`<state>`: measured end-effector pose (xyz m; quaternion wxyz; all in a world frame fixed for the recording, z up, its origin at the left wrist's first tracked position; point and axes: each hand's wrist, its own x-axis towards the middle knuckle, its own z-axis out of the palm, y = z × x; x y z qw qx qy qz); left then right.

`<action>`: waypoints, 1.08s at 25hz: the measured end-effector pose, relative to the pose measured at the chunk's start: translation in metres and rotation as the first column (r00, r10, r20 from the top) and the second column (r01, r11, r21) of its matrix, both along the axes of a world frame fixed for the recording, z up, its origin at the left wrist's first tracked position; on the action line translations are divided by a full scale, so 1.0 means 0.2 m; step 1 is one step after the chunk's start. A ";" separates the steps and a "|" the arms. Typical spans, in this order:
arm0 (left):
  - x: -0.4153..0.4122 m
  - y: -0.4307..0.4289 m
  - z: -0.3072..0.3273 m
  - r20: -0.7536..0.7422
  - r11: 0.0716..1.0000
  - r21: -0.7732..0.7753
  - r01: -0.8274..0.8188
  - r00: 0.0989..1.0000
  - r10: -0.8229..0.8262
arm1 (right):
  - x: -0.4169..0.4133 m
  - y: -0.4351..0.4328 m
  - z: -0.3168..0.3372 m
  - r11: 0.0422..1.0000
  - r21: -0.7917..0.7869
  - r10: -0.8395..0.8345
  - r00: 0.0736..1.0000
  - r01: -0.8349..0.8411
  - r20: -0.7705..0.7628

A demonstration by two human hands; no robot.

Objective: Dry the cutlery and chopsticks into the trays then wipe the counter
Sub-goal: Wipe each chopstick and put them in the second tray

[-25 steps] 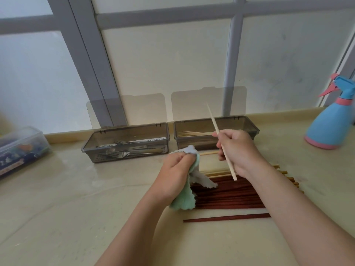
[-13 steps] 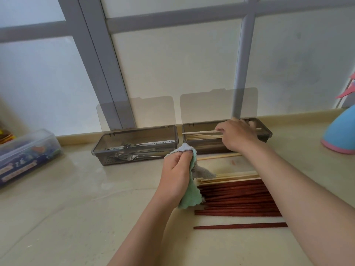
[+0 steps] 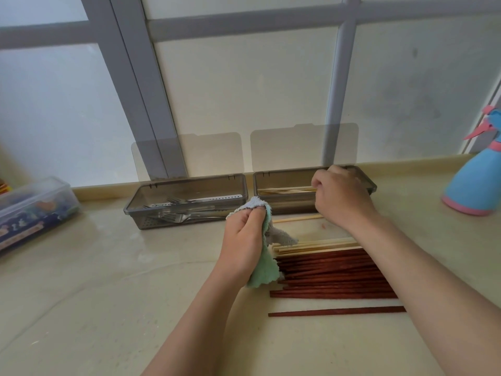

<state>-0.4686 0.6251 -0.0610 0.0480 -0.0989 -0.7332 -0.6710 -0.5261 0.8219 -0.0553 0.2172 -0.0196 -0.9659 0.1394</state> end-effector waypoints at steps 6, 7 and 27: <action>-0.03 -0.03 -0.05 0.017 0.999 -0.003 -0.047 0.999 0.048 | 0.09 0.06 -0.16 0.985 0.102 0.080 0.903 -0.135 0.422; -0.03 -0.02 -0.05 0.013 0.999 0.001 -0.050 0.999 0.050 | 0.08 0.06 -0.16 0.982 0.131 0.071 0.903 -0.138 0.424; -0.07 -0.04 -0.07 0.081 0.978 0.110 -0.179 0.982 0.171 | 0.33 -0.13 -0.01 0.848 -0.282 0.492 0.864 -0.449 0.106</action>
